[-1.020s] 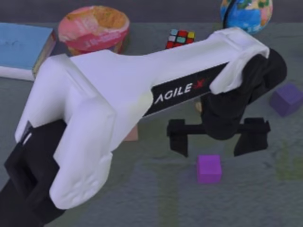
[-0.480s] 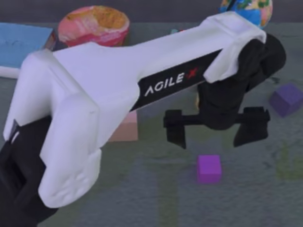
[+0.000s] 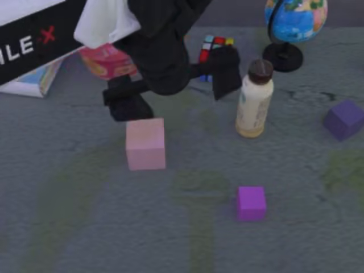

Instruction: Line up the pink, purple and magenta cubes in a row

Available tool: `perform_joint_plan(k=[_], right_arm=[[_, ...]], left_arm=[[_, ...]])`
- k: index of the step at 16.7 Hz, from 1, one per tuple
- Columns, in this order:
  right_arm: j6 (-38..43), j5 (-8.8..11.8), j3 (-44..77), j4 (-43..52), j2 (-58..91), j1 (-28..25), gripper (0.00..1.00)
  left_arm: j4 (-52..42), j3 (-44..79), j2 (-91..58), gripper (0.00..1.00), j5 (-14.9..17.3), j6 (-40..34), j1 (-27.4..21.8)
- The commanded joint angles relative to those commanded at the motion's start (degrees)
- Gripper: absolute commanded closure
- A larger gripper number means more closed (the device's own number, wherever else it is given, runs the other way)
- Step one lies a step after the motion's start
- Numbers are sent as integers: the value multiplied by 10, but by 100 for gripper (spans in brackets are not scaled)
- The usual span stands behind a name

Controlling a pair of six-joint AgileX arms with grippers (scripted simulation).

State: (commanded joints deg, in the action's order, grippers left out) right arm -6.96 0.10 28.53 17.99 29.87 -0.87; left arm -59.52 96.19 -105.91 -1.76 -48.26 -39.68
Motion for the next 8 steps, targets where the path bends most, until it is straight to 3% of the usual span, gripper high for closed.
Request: perform_joint_plan(k=[8], right_arm=[[-98,-2,411,268,519,-10,0]], left_arm=[[261,-466,516,0,1,169,207]])
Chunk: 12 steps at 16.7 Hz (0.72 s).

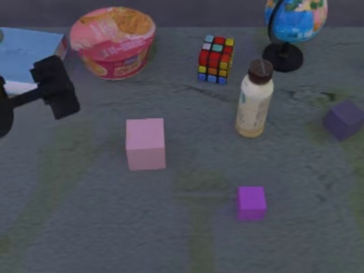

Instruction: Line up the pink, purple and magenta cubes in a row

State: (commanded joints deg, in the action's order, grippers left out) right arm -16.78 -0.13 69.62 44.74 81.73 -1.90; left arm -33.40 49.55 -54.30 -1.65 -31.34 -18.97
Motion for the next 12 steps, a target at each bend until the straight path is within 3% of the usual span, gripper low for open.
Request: perform_joint_plan(k=[6,12], right_arm=[[-63,-2,261,172,316,-6,0],[-101,-2,439,266,492,-9,0]], left_arm=[[183,-302,317,0,6,166,121],[313,-472,512,0,15,292,191]])
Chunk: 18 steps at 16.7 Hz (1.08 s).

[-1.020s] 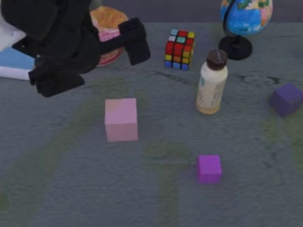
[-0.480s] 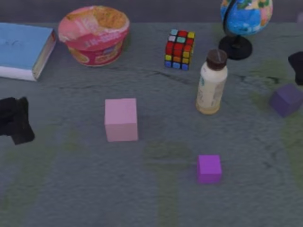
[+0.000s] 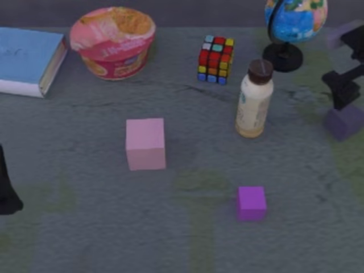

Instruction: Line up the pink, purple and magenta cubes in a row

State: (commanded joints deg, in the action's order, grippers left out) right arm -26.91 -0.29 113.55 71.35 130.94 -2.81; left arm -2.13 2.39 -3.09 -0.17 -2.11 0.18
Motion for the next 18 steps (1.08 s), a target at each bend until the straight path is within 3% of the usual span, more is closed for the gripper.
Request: perform_joint_plan(k=[9,18], right_arm=[[-6,0,19,3,30,2,0],[-4,0,-94,-158,77,-1,0]], left_arm=[[21,-24,31,0,2,21,10],[21,-24,31,0,2,21,10]])
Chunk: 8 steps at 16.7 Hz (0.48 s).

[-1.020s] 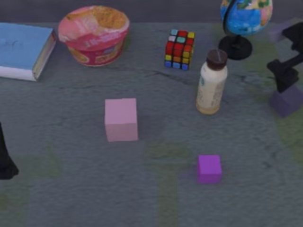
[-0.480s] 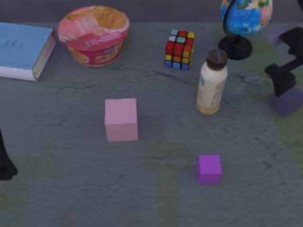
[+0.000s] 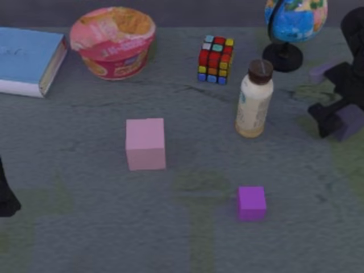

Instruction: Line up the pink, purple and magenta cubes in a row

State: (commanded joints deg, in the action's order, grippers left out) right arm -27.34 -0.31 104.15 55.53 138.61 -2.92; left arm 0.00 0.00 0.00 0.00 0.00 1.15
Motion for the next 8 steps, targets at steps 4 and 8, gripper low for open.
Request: perform_joint_plan(k=[4,8], right_arm=[[0,0,0,0,0,0,8],[0,0,0,0,0,0,38]], left_arm=[[0,0,0,0,0,0,0],[0,0,0,0,0,0,0]])
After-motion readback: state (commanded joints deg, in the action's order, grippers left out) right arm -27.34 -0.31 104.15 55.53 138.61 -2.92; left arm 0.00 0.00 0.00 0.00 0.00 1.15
